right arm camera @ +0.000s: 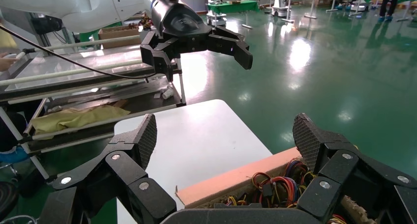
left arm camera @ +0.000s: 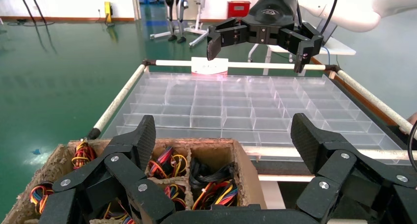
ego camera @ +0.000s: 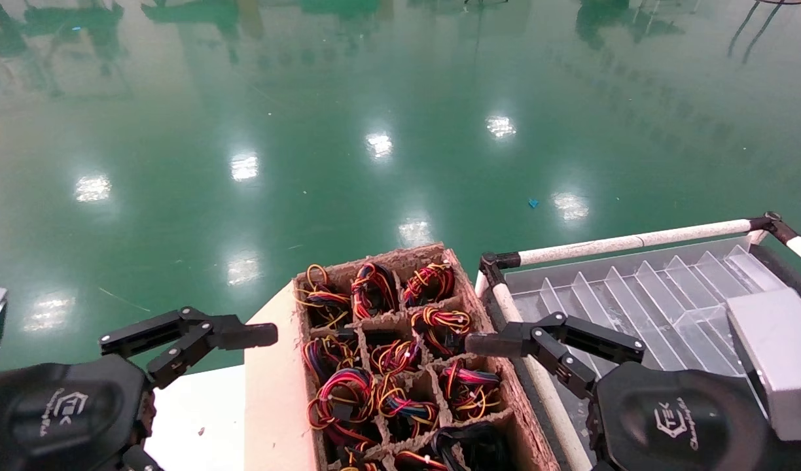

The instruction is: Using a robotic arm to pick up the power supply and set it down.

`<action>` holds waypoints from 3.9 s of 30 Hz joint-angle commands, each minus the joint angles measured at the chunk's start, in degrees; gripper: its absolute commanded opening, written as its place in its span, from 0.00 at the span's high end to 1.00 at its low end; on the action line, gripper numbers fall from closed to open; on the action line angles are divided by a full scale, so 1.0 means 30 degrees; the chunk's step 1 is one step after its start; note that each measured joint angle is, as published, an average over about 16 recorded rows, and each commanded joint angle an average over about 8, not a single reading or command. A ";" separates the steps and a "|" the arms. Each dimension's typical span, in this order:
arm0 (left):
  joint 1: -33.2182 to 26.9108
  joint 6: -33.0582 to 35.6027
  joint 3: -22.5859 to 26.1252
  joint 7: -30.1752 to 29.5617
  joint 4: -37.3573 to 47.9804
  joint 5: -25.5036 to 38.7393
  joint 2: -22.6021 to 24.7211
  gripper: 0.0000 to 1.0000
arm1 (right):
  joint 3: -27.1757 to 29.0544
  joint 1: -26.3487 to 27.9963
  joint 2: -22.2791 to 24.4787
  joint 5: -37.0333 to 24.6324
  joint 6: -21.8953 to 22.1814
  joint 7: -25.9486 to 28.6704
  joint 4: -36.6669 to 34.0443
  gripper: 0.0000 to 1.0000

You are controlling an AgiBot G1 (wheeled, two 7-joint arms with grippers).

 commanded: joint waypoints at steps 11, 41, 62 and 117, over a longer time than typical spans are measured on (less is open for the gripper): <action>0.0000 0.0000 0.0000 0.0000 0.0000 0.0000 0.0000 1.00 | 0.0000 0.0000 0.0000 0.0000 0.0000 0.0000 0.0000 0.00; 0.0000 0.0000 0.0000 0.0000 0.0000 0.0000 0.0000 1.00 | 0.0000 0.0000 0.0000 0.0000 0.0000 0.0000 0.0000 0.00; -0.0002 0.0001 0.0002 0.0001 0.0003 0.0000 0.0000 0.00 | -0.1663 0.1306 -0.0008 -0.5726 0.1877 -0.0437 -0.0074 0.00; -0.0004 -0.0001 0.0009 0.0005 0.0004 -0.0005 -0.0002 0.00 | -0.6688 0.6214 -0.3013 -1.6296 0.0508 0.1149 0.0609 1.00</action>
